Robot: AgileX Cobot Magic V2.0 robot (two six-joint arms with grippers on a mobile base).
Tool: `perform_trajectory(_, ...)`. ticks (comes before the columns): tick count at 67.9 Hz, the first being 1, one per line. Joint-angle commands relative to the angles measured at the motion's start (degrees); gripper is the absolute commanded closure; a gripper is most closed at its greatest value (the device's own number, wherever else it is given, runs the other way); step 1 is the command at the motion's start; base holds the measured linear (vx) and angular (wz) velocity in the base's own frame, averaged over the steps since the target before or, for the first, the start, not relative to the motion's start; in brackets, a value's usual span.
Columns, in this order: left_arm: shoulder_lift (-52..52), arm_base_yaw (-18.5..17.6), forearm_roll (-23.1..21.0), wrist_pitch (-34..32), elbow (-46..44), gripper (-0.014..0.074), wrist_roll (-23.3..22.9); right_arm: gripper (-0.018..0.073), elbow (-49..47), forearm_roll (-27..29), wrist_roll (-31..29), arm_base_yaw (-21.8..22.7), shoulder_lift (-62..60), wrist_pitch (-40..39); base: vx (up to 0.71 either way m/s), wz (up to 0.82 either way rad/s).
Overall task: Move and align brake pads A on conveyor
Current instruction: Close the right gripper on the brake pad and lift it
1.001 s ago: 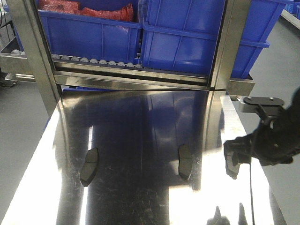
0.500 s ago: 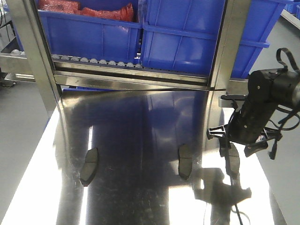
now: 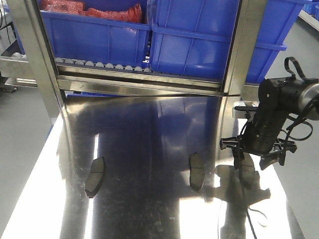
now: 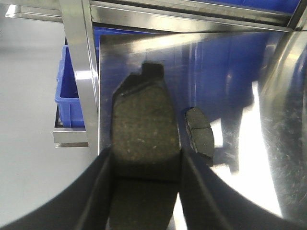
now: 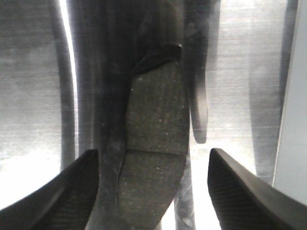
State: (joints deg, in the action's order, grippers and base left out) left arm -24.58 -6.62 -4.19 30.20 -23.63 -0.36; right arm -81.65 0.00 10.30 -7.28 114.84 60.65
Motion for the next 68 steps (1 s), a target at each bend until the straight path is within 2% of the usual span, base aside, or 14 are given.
perform_trajectory(1,-0.2,-0.3,-0.3,-5.4,-1.5,0.0603,-0.1,0.0102,-1.6,-0.8,0.1,0.5,-2.9,-1.3,0.00,0.00)
perform_trajectory(16,-0.2,-0.3,-0.3,-5.4,-1.5,0.0603,-0.1,0.0104,-1.6,-2.5,0.5,0.5,-2.9,-3.2,0.00,0.00)
perform_trajectory(44,-0.2,-0.3,-0.3,-5.4,-1.5,0.0603,-0.1,0.0129,-1.6,-2.1,0.3,0.4,-0.5,-4.4,0.00,0.00)
perform_trajectory(53,-0.2,-0.3,-0.3,-5.4,-1.5,0.0603,-0.1,0.0251,-1.6,-2.1,0.3,0.4,-0.5,-4.4,0.00,0.00)
perform_trajectory(68,-0.2,-0.3,-0.3,-5.4,-1.5,0.0603,-0.1,0.0573,-1.6,-1.7,0.3,0.4,-1.3,-2.8,0.00,0.00)
